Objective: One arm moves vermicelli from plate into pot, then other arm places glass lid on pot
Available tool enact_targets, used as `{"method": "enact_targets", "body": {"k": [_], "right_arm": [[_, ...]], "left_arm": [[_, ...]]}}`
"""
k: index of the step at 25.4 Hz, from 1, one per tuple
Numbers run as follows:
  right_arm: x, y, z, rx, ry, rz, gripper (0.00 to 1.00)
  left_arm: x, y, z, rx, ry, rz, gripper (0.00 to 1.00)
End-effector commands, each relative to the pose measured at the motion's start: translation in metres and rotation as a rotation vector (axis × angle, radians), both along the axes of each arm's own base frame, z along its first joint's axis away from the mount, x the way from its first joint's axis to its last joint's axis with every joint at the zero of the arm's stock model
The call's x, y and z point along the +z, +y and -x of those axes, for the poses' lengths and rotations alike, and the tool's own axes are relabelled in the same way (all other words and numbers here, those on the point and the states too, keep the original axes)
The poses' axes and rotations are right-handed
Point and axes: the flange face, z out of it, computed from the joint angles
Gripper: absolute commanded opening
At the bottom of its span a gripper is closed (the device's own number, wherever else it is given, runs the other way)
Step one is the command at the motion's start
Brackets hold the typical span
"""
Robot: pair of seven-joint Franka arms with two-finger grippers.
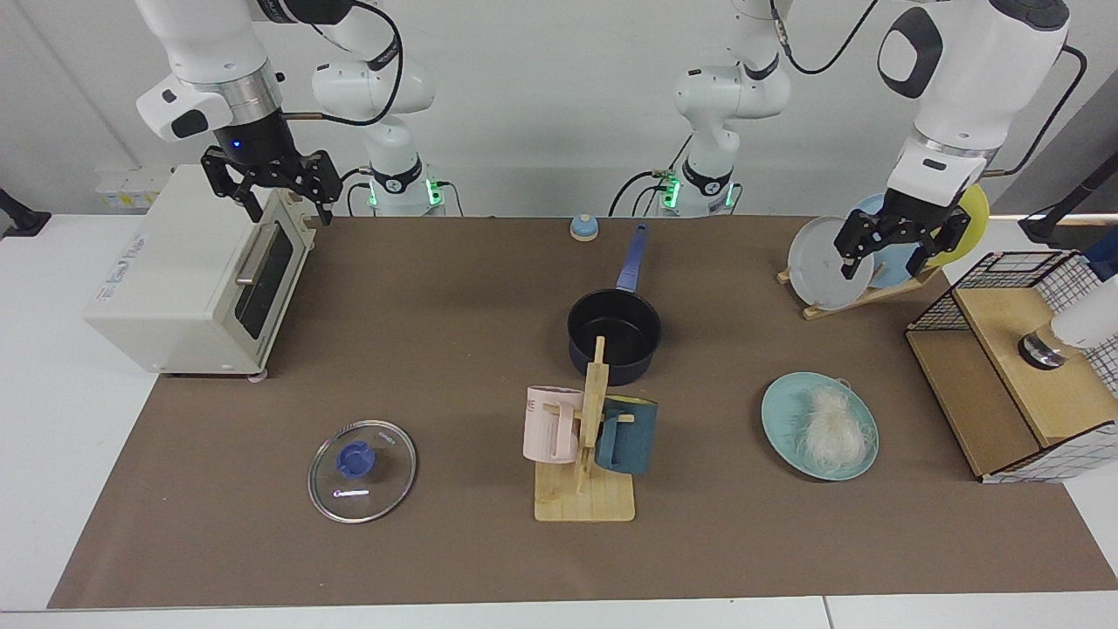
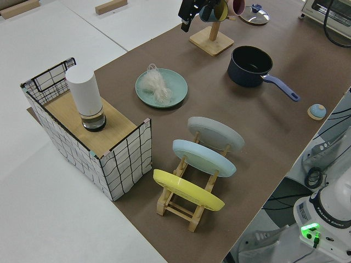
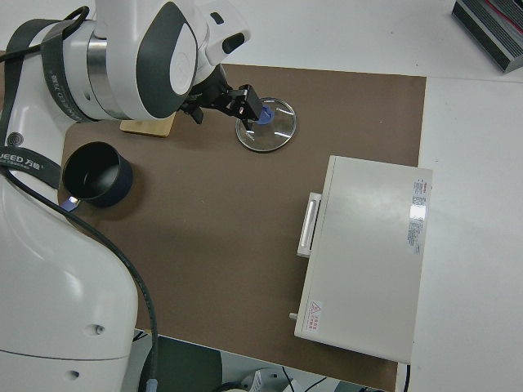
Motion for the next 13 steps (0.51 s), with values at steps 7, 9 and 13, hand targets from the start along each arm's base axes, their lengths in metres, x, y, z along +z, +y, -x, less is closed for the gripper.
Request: {"method": "enact_targets", "body": {"k": [7, 9, 13], "right_arm": [[0.001, -0.009, -0.001, 0.019, 0.004, -0.007, 0.99], [0.001, -0.01, -0.001, 0.016, 0.004, -0.007, 0.99], [0.0, -0.018, 0.001, 0.006, 0.017, -0.007, 0.99]], "left_arm": [[0.0, 0.003, 0.005, 0.007, 0.01, 0.007, 1.0], [0.0, 0.003, 0.005, 0.007, 0.01, 0.007, 1.0], [0.0, 0.003, 0.005, 0.007, 0.01, 0.007, 1.0]]}}
